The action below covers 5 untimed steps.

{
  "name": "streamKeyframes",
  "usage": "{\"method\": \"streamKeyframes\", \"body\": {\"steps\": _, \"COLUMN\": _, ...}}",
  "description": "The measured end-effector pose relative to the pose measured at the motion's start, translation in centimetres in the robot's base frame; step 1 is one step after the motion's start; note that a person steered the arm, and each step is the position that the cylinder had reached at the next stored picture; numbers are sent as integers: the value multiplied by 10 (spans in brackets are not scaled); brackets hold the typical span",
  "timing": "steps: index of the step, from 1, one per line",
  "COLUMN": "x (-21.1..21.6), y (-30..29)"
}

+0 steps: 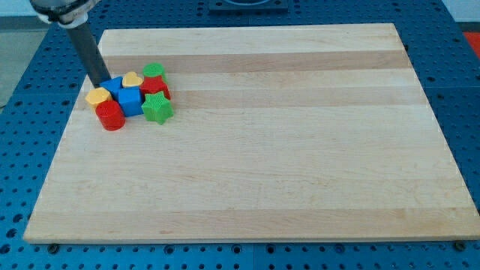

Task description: Place the green star at the center

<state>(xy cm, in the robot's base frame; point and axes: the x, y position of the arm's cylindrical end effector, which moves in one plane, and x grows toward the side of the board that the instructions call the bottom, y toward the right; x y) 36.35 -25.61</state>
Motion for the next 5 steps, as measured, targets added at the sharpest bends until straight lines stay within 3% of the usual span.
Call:
{"method": "streamKeyframes", "body": {"steps": 1, "x": 31, "y": 29}}
{"method": "streamKeyframes", "body": {"steps": 3, "x": 52, "y": 120}}
{"method": "streamKeyframes", "body": {"steps": 5, "x": 80, "y": 138}}
